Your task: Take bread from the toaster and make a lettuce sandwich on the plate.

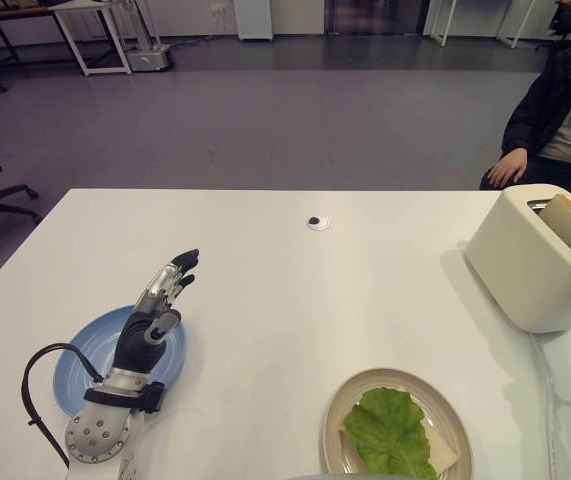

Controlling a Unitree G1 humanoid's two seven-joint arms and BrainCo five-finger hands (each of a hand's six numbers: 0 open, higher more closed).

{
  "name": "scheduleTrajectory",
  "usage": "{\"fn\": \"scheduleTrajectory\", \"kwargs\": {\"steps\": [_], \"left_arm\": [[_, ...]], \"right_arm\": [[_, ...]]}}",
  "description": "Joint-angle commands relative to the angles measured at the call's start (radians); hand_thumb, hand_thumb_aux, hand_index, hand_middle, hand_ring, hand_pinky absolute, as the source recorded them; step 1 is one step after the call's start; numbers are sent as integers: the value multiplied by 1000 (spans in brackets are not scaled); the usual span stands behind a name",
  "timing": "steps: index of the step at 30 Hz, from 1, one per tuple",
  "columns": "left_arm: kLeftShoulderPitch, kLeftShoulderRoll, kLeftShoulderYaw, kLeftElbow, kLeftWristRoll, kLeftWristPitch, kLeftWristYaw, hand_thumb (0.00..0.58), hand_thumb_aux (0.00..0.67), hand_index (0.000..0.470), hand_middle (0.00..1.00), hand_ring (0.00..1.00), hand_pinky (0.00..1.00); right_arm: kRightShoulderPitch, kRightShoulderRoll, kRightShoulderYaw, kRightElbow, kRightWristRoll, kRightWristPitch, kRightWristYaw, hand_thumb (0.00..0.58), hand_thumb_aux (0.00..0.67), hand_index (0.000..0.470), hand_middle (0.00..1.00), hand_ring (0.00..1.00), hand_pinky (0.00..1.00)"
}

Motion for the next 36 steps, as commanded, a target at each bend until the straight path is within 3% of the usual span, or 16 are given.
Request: {"fn": "scheduleTrajectory", "kwargs": {"steps": [1, 6, 9, 15, 19, 23, 27, 32, 36], "left_arm": [[-3, -5, 6, -8, 16, 13, -11, 0, 0, 0, 0, 0, 0], [-1, -11, 11, -11, 20, 12, -15, 0, 0, 0, 0, 0, 0], [-2, -15, 12, -14, 24, 14, -17, 0, 0, 0, 0, 0, 0], [0, -24, 7, -18, 37, 17, -18, 0, 0, 0, 0, 0, 0], [1, -34, -1, -30, 52, 21, -17, 0, 0, 0, 0, 0, 0], [-1, -41, -5, -41, 63, 28, -17, 0, 0, 0, 0, 0, 0], [1, -50, -10, -47, 76, 28, -17, 0, 0, 0, 0, 0, 0], [4, -53, -8, -49, 85, 20, -22, 0, 0, 0, 0, 0, 0], [10, -58, -10, -57, 92, 20, -20, 0, 0, 0, 0, 0, 0]], "right_arm": [[0, 17, -1, -10, 21, 9, 18, 580, 670, 470, 0, 0, 0], [-20, 50, -60, -57, 132, -1, 51, 580, 670, 470, 0, 0, 0], [-52, 104, -146, -156, 317, 55, 131, 580, 670, 470, 0, 0, 0], [-158, 111, -307, -361, 624, 278, 261, 580, 670, 470, 0, 0, 0], [-178, 121, -326, -547, 837, 507, 361, 580, 670, 470, 0, 0, 0], [-83, 149, -282, -774, 1124, 737, 498, 580, 670, 470, 0, 0, 0], [53, 175, -249, -912, 1319, 832, 617, 580, 670, 470, 0, 0, 0], [267, 186, -132, -1026, 1383, 828, 789, 580, 670, 470, 0, 0, 0], [417, 126, -91, -1026, 1321, 760, 988, 580, 670, 470, 0, 0, 0]]}}
